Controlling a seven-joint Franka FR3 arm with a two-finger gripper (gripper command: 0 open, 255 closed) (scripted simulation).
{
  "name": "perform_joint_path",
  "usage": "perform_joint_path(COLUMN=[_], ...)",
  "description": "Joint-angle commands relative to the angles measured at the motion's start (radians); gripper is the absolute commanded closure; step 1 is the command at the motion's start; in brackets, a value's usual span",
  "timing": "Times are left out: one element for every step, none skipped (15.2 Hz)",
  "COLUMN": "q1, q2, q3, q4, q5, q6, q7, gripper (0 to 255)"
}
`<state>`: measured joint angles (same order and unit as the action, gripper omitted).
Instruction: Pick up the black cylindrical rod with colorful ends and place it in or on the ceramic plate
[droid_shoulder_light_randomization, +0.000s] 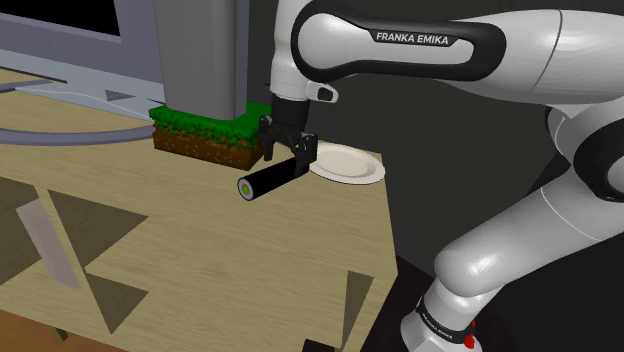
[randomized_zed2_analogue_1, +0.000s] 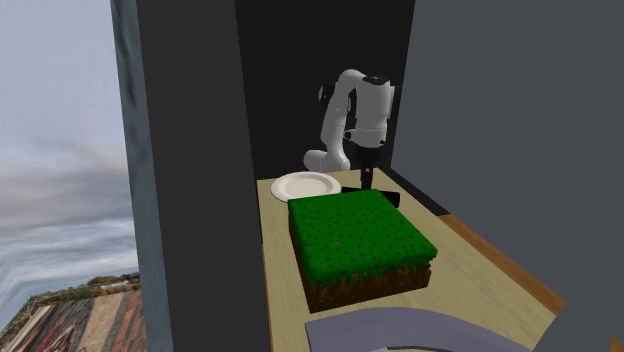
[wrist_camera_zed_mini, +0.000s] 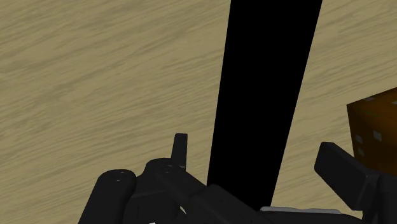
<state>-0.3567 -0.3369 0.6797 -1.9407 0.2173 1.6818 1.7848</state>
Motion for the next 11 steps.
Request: perform_joint_path(q1=[0.000,0.000,0.000,0.000,0.000,0.000,0.000,0.000,0.000,0.000,0.000], q2=[0.000,0.000,0.000,0.000,0.000,0.000,0.000,0.000,0.000,0.000,0.000], q3=[0.000,0.000,0.000,0.000,0.000,0.000,0.000,0.000,0.000,0.000,0.000], q4=[0.000,0.000,0.000,0.000,0.000,0.000,0.000,0.000,0.000,0.000,0.000], q5=[0.000,0.000,0.000,0.000,0.000,0.000,0.000,0.000,0.000,0.000,0.000], q6=[0.000,0.000,0.000,0.000,0.000,0.000,0.000,0.000,0.000,0.000,0.000], q7=[0.000,0.000,0.000,0.000,0.000,0.000,0.000,0.000,0.000,0.000,0.000], gripper=[0,0,255,255,255,255,255,255,255,255,255])
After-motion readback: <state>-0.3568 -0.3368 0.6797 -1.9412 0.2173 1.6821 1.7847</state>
